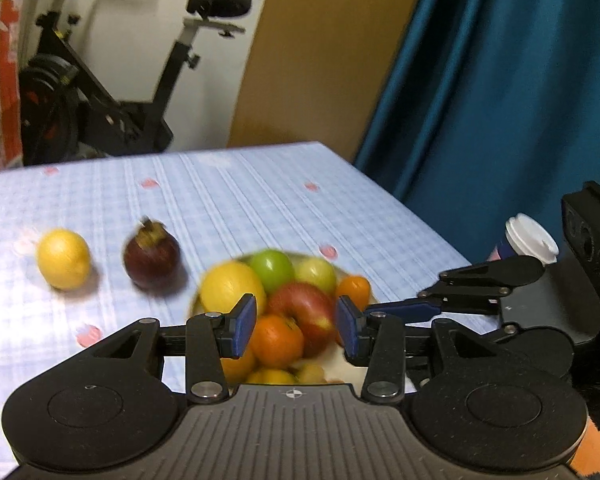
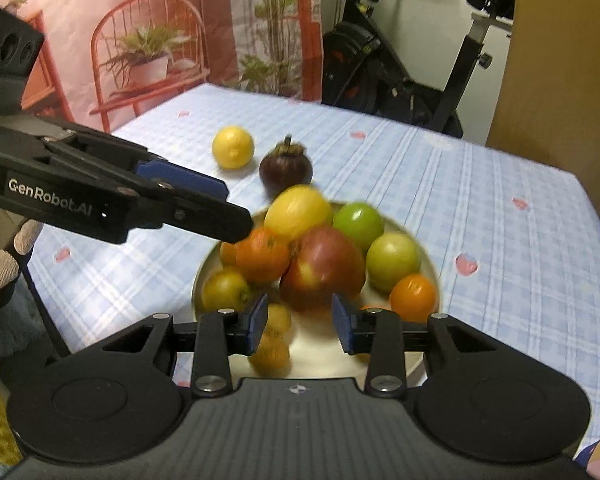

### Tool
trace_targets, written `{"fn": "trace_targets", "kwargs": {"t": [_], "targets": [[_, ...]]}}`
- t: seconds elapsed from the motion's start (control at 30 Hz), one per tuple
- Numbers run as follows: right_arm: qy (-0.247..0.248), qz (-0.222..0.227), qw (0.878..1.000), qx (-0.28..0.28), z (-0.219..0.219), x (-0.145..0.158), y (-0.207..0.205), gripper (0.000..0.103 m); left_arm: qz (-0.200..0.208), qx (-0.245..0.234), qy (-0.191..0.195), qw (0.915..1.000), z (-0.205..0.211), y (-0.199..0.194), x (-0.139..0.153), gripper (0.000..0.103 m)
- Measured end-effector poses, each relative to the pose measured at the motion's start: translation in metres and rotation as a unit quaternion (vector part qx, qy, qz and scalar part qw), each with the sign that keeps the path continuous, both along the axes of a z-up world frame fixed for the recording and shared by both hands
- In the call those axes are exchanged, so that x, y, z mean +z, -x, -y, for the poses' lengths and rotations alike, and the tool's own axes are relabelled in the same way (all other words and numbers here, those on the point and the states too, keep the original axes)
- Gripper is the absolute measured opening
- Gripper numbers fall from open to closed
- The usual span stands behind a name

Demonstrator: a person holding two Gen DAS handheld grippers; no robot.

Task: Organize fruits
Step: 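Withdraw both tools from the plate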

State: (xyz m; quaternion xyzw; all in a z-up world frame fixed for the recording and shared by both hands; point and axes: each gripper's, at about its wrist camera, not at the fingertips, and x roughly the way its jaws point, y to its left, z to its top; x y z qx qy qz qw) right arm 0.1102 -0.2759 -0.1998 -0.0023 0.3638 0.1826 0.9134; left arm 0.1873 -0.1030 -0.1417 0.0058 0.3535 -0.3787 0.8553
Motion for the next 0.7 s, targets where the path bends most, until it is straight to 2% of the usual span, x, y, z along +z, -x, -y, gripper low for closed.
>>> {"fn": "trace_targets", "kwargs": {"t": [0.47,0.7], "targets": [[0.004,0.033,0.999,-0.010,-0.007,0.023,-0.036,0.038,0.031,0.084,-0.008,0.9960,-0.045,-0.032,0.018,0.046],[0.008,0.041,0.999,-0.004,-0.016,0.030,-0.059,0.038,0.040,0.102,-0.012,0.9939,-0.056,-0.043,0.023,0.046]]}}
